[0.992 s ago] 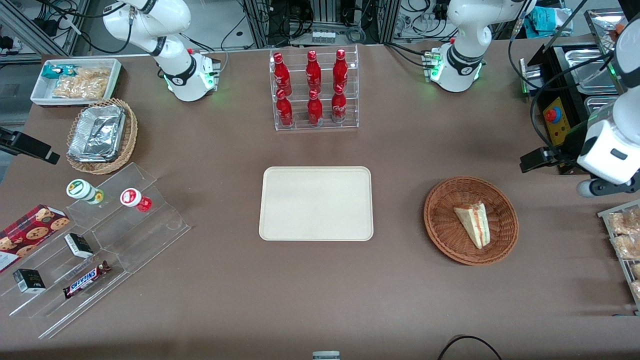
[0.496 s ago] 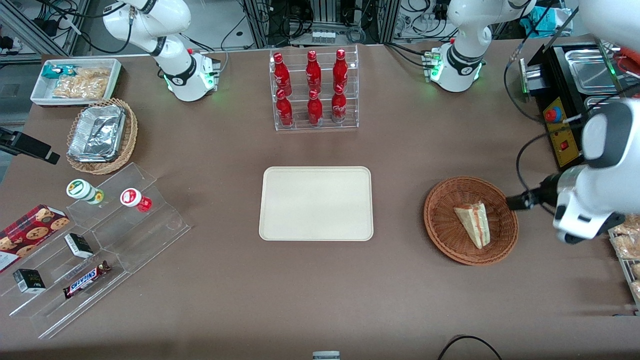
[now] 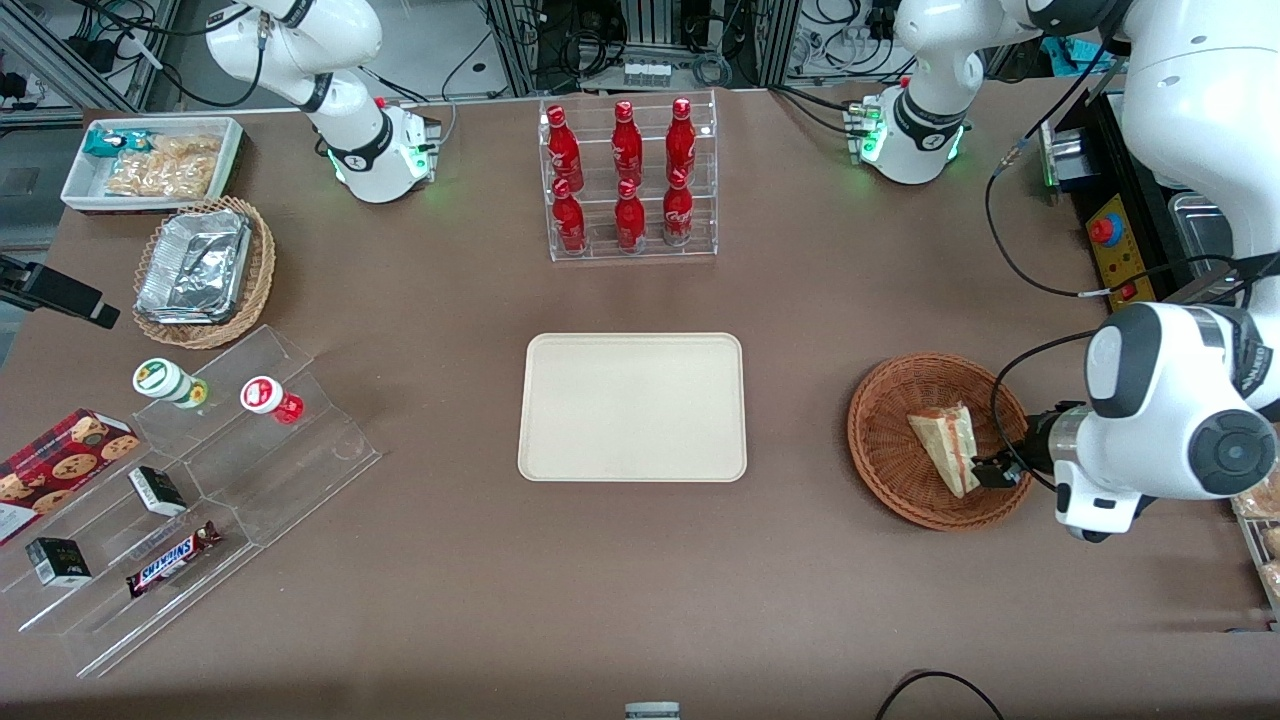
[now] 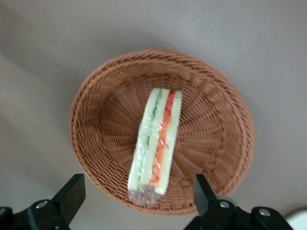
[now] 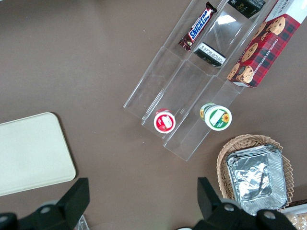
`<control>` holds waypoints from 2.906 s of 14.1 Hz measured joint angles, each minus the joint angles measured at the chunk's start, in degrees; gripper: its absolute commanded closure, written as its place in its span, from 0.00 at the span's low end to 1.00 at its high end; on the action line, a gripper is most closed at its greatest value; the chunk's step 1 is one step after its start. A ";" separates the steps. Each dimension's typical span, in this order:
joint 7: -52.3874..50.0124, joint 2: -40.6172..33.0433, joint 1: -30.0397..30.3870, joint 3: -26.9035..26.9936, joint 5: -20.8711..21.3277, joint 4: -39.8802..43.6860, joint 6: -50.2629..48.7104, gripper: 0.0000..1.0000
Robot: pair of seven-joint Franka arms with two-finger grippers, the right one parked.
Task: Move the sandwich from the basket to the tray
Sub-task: 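Lower the open left gripper around the sandwich and close it, then lift the sandwich out of the basket with the left gripper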
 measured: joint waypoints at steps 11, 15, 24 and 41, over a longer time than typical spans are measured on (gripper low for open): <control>0.53 5.54 -0.59 -1.74 1.85 -0.72 3.57 0.00; 0.67 5.69 -0.50 -1.74 1.55 -1.66 4.26 0.00; 0.71 7.05 -0.38 -1.71 1.51 -5.26 7.61 0.00; 1.01 6.56 -0.50 -2.24 1.52 -2.83 8.90 0.86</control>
